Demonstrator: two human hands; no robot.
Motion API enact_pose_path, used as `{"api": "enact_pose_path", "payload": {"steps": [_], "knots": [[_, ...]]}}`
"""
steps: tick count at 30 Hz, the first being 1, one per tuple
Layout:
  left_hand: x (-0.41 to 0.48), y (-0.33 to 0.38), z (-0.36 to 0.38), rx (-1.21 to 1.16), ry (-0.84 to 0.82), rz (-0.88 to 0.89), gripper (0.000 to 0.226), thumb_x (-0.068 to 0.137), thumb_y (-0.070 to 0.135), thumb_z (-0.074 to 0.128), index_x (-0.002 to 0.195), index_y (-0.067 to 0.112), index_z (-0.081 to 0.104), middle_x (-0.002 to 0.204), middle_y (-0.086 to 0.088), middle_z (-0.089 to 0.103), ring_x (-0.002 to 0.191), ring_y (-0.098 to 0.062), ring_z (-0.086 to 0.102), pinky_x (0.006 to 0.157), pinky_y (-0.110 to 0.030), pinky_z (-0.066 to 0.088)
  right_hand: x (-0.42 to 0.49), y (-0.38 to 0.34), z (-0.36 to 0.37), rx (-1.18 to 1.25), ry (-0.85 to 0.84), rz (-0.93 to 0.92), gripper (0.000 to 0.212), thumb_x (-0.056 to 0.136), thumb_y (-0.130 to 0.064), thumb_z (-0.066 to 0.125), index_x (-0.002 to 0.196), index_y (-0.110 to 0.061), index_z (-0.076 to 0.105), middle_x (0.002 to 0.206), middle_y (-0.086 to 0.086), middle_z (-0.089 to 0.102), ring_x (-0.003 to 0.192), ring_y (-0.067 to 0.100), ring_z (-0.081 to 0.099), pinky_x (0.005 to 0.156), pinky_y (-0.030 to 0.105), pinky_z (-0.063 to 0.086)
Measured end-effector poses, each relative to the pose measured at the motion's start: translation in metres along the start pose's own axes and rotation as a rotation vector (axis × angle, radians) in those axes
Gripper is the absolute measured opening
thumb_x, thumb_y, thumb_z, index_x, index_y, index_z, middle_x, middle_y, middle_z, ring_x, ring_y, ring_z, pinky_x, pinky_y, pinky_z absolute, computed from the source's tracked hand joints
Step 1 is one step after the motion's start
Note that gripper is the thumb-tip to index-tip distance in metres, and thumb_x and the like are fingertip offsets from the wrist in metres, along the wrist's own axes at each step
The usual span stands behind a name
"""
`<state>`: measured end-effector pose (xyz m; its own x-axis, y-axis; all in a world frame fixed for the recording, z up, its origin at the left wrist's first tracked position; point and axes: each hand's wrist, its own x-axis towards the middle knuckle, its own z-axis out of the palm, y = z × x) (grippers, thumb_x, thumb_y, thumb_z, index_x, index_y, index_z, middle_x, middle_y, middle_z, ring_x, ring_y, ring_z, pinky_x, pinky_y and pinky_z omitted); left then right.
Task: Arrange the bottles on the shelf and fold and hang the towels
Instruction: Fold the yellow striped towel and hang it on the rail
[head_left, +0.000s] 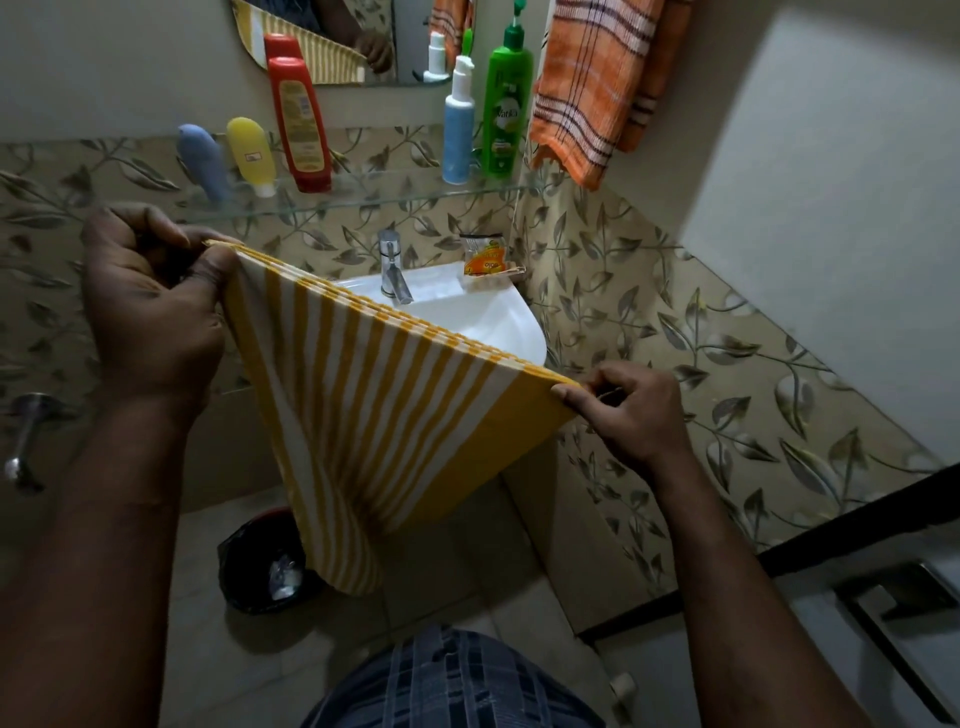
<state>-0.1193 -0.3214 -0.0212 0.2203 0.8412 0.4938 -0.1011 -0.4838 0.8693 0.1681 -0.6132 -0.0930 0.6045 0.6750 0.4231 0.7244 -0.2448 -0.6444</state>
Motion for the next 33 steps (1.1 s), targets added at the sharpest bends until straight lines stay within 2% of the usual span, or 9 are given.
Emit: {"api": "enact_pose_path", "payload": {"steps": [2, 4, 6, 11, 16, 21, 24, 29, 33], "knots": [[-0.008, 0.001, 0.005, 0.01, -0.01, 0.004, 0.02, 0.095, 0.028, 0.072, 0.107, 0.022, 0.058, 0.104, 0.006, 0.067, 0.103, -0.011, 0.07, 0.097, -0.035, 0.059, 0.004, -0.002, -0.003, 0.023, 0.057, 0.054, 0.025, 0.083, -0.035, 0.086, 0.072, -0.019, 0.071, 0.069, -0.009, 0.067, 0.06, 0.004, 0.061, 0.053, 0.015, 0.044], [-0.015, -0.003, 0.01, 0.033, -0.008, 0.011, 0.028, 0.095, 0.013, 0.069, 0.097, 0.034, 0.05, 0.101, 0.005, 0.065, 0.1, -0.011, 0.069, 0.097, -0.038, 0.058, 0.009, -0.004, -0.007, 0.051, 0.111, 0.089, 0.026, 0.084, -0.032, 0.086, 0.072, -0.017, 0.069, 0.07, -0.004, 0.068, 0.062, 0.01, 0.064, 0.052, 0.025, 0.05], [-0.022, -0.006, 0.013, 0.043, -0.014, 0.014, 0.033, 0.095, 0.007, 0.067, 0.093, 0.034, 0.049, 0.099, 0.006, 0.065, 0.097, -0.009, 0.068, 0.095, -0.036, 0.057, 0.012, -0.006, -0.01, 0.054, 0.152, 0.101, 0.027, 0.085, -0.028, 0.086, 0.071, -0.017, 0.066, 0.068, -0.006, 0.065, 0.061, 0.011, 0.06, 0.052, 0.022, 0.049], [-0.033, -0.016, 0.019, 0.077, -0.056, -0.017, 0.035, 0.096, 0.003, 0.065, 0.088, 0.034, 0.049, 0.093, 0.01, 0.065, 0.091, -0.013, 0.065, 0.089, -0.042, 0.056, 0.017, -0.003, -0.013, 0.028, 0.208, 0.152, 0.025, 0.088, -0.027, 0.083, 0.076, -0.017, 0.063, 0.07, -0.009, 0.06, 0.06, 0.0, 0.052, 0.052, 0.012, 0.041], [-0.044, -0.023, 0.027, 0.178, -0.098, 0.012, 0.035, 0.092, 0.001, 0.064, 0.083, 0.034, 0.055, 0.091, 0.003, 0.067, 0.089, -0.018, 0.067, 0.086, -0.047, 0.058, 0.019, 0.003, -0.013, -0.014, 0.277, 0.203, 0.024, 0.088, -0.027, 0.082, 0.078, -0.013, 0.065, 0.073, 0.0, 0.065, 0.066, 0.019, 0.062, 0.056, 0.022, 0.045], [-0.047, -0.018, 0.032, 0.359, -0.141, 0.194, 0.036, 0.073, -0.018, 0.052, 0.084, 0.012, 0.068, 0.088, -0.002, 0.065, 0.085, -0.017, 0.063, 0.08, -0.031, 0.055, 0.021, 0.002, -0.014, -0.093, 0.32, 0.19, 0.022, 0.087, -0.031, 0.08, 0.078, -0.019, 0.064, 0.073, -0.003, 0.064, 0.068, 0.02, 0.062, 0.061, 0.038, 0.056], [-0.05, -0.016, 0.034, 0.501, -0.211, 0.253, 0.037, 0.072, -0.012, 0.051, 0.086, 0.011, 0.077, 0.094, -0.002, 0.064, 0.089, -0.013, 0.06, 0.077, -0.018, 0.048, 0.024, -0.003, -0.009, -0.059, 0.324, 0.209, 0.018, 0.086, -0.027, 0.081, 0.087, -0.021, 0.065, 0.08, -0.003, 0.067, 0.074, 0.019, 0.066, 0.067, 0.041, 0.061], [-0.048, -0.031, 0.024, 0.702, -0.359, 0.261, 0.039, 0.072, -0.019, 0.062, 0.091, 0.009, 0.082, 0.101, -0.006, 0.06, 0.09, -0.023, 0.059, 0.076, -0.027, 0.044, 0.026, -0.007, -0.007, -0.096, 0.283, 0.147, 0.021, 0.088, -0.021, 0.08, 0.108, -0.023, 0.075, 0.097, -0.002, 0.074, 0.086, 0.018, 0.07, 0.077, 0.039, 0.063], [-0.048, -0.042, 0.014, 0.804, -0.429, 0.302, 0.04, 0.068, -0.024, 0.067, 0.087, 0.009, 0.08, 0.101, -0.008, 0.061, 0.083, -0.033, 0.062, 0.069, -0.034, 0.05, 0.028, -0.007, -0.013, -0.165, 0.256, 0.097, 0.018, 0.089, -0.019, 0.08, 0.106, -0.017, 0.082, 0.102, 0.001, 0.079, 0.09, 0.015, 0.071, 0.087, 0.041, 0.062]]}}
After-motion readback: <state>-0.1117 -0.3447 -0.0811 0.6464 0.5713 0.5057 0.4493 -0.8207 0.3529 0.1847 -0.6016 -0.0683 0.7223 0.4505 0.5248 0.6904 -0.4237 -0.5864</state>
